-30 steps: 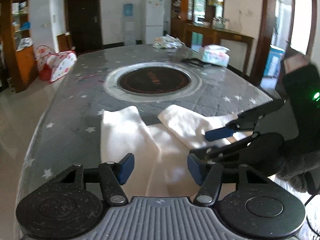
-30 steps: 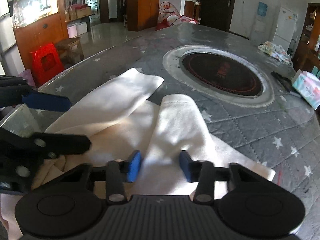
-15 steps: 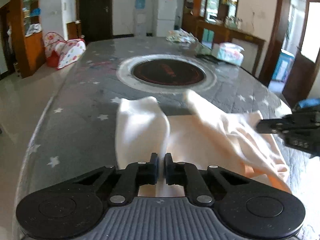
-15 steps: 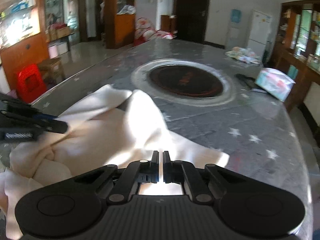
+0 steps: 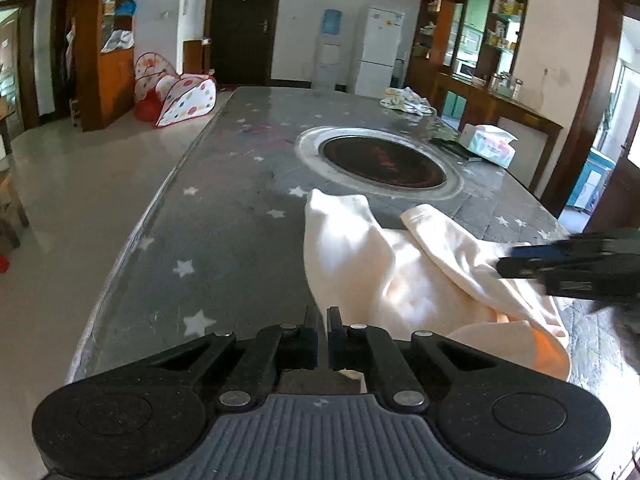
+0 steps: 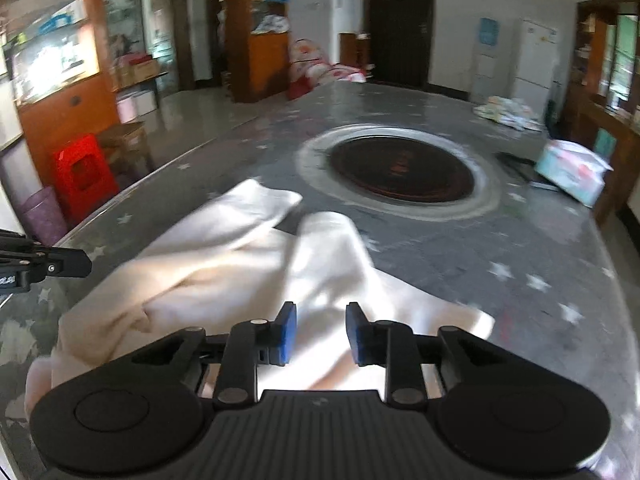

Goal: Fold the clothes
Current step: 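Grasp the sweatshirt edge with the left gripper while the right gripper grasps another edge, then lift and shake the sweatshirt with both grippers, then lay it flat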

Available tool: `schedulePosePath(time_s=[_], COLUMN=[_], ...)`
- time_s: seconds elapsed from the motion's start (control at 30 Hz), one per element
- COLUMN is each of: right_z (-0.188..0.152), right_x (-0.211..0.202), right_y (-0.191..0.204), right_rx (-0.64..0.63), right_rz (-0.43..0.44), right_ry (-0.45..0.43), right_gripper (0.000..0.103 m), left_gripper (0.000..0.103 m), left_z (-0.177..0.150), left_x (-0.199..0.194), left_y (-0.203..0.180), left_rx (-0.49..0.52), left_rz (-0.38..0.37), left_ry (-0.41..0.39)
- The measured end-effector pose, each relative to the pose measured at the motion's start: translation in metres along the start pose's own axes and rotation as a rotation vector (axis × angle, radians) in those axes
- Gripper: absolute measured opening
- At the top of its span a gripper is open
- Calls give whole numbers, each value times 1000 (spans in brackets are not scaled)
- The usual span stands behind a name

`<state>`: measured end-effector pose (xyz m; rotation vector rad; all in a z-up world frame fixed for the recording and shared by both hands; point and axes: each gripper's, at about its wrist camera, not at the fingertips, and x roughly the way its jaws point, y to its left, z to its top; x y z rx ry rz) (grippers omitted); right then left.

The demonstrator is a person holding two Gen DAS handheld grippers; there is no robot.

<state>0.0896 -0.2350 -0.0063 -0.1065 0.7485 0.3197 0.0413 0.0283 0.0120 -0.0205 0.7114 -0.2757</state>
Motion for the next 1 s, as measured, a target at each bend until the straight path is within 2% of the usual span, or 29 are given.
schedulePosePath(time_s=[0.07, 0.13, 0.2, 0.23, 0.37, 0.4, 0.47, 0.5, 0.53, 0.63, 0.77, 1.0], right_z=[7, 12, 13, 13, 7, 6, 4, 2, 1, -4, -11, -33], right_x=[15, 30, 42, 47, 55, 54, 51, 48, 44, 27, -9, -77], right_y=[7, 13, 17, 18, 22, 22, 20, 19, 16, 8, -9, -48], right_rx=[-12, -20, -23, -28, -75, -85, -100, -102, -100, -96, -75, 15], right_rz=[26, 50, 64, 66, 42, 33, 7, -3, -10, -41, -98, -243], right_ry=[13, 25, 46, 56, 68, 66, 66, 62, 56, 25, -34, -128], right_gripper=[31, 32, 33, 33, 29, 19, 9, 5, 3, 2, 2, 2], left_gripper=[8, 18, 43, 49, 51, 51, 50, 41, 25, 8, 4, 3], left_z=[7, 14, 21, 24, 27, 28, 28, 27, 27, 24, 23, 17], left_x=[2, 8, 15, 21, 49, 56, 69, 74, 80, 78, 61, 9], left_y=[-8, -19, -31, -37, -53, -55, -56, -54, -52, -43, -27, 5], left_rx=[33, 76, 126, 151, 218, 225, 236, 230, 225, 187, 118, -19], left_rz=[-20, -39, -55, -57, -67, -63, -47, -39, -31, -33, -42, -5], left_ry=[-9, -16, -20, -17, 31, 46, 81, 97, 112, 113, 67, -29])
